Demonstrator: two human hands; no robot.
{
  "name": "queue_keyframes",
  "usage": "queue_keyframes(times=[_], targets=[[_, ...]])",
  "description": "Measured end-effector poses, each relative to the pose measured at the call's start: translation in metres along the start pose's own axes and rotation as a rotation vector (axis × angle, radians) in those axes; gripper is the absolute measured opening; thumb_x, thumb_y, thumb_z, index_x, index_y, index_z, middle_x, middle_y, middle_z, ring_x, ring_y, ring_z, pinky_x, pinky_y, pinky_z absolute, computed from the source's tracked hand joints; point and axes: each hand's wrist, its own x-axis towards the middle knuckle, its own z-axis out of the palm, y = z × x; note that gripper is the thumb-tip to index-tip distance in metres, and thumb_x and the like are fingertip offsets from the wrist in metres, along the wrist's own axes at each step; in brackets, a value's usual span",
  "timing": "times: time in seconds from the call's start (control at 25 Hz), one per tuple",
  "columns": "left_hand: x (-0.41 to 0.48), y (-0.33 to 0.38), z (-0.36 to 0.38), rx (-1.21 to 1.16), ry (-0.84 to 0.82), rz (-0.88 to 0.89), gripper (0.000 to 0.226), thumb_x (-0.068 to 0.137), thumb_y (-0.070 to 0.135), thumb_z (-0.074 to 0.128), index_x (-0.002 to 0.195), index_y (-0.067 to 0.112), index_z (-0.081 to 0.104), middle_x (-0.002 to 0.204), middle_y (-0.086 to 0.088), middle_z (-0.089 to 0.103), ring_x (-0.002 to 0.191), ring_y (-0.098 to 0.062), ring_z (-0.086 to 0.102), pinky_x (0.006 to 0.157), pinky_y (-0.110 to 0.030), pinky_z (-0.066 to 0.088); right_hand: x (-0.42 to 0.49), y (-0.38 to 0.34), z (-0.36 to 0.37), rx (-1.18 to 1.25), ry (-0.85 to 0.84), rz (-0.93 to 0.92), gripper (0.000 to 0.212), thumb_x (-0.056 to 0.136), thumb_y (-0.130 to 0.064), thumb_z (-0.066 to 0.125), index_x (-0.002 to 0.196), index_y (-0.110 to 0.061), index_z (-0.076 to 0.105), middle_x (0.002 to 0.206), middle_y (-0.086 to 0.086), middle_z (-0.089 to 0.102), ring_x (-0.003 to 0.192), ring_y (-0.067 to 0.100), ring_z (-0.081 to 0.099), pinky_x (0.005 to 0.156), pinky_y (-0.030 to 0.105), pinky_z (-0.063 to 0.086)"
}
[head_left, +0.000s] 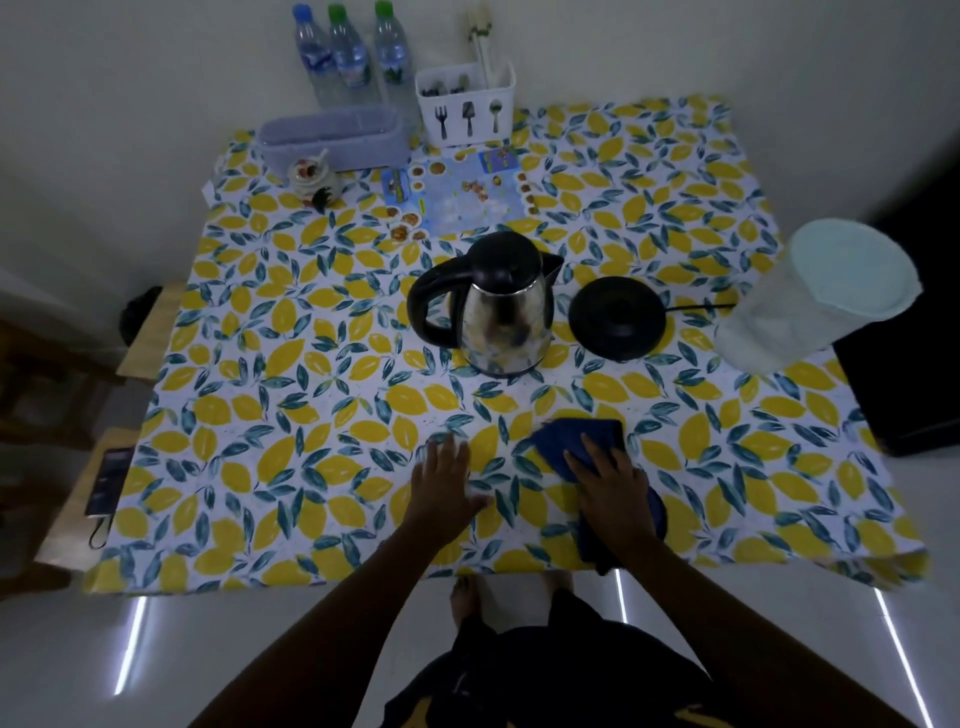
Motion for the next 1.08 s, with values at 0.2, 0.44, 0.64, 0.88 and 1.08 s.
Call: queue_keyframes(times=[0.2,0.44,0.64,0.88,1.08], targets=[[0.005,0.050,0.004,-0.018,-0.032,0.131,0.084,0.093,0.051,0.049,0.153,0.021,-0.002,0.162,-0.002,-0.014,0.148,-0.027,-0.018,0.120,-0.053,0.002,0.001,0.082,-0.010,0.140,0.084,0.232,0.064,0.083,-0.024,0.067,0.142,-0.023,0.043,0.153,0.010,0.036,0.129,0.042,0.040,0.087,0.062,0.045],[0.025,0.106,0.005,0.061,0.054,0.259,0.082,0.094,0.056,0.042,0.152,0.024,-0.006,0.162,0.003,-0.015,0.147,-0.021,-0.019,0.120,-0.048,-0.003,-0.004,0.103,0.006,0.131,0.044,0.171,0.075,0.087,-0.069,0.019,0.151,-0.032,0.005,0.162,0.003,-0.004,0.148,0.030,-0.005,0.113,0.060,0.010],[0.027,0.123,0.015,0.106,0.090,0.248,0.079,0.095,0.052,0.043,0.152,0.021,-0.002,0.163,-0.001,-0.007,0.149,-0.023,-0.012,0.120,-0.048,0.007,-0.004,0.103,0.003,0.223,0.083,0.147,0.072,0.089,-0.066,0.020,0.151,-0.029,0.018,0.161,0.004,0.008,0.148,0.031,0.002,0.113,0.062,0.011],[0.020,0.129,-0.003,0.024,0.247,0.237,0.070,0.098,0.048,0.041,0.153,0.022,0.006,0.163,0.002,0.003,0.150,-0.020,-0.005,0.121,-0.043,0.008,0.013,0.085,-0.021,0.352,0.260,0.091,0.056,0.087,-0.035,0.063,0.137,-0.013,0.049,0.146,0.013,0.046,0.137,0.039,0.036,0.106,0.057,0.033],[0.015,0.103,-0.053,-0.151,0.505,0.241,0.047,0.098,0.030,0.050,0.143,0.019,0.040,0.147,-0.004,0.048,0.135,-0.020,0.045,0.110,-0.031,0.036,0.060,0.039,-0.085,0.496,0.463,-0.120,0.049,0.086,-0.028,0.065,0.129,-0.010,0.053,0.130,0.012,0.056,0.121,0.031,0.051,0.094,0.051,0.046]])
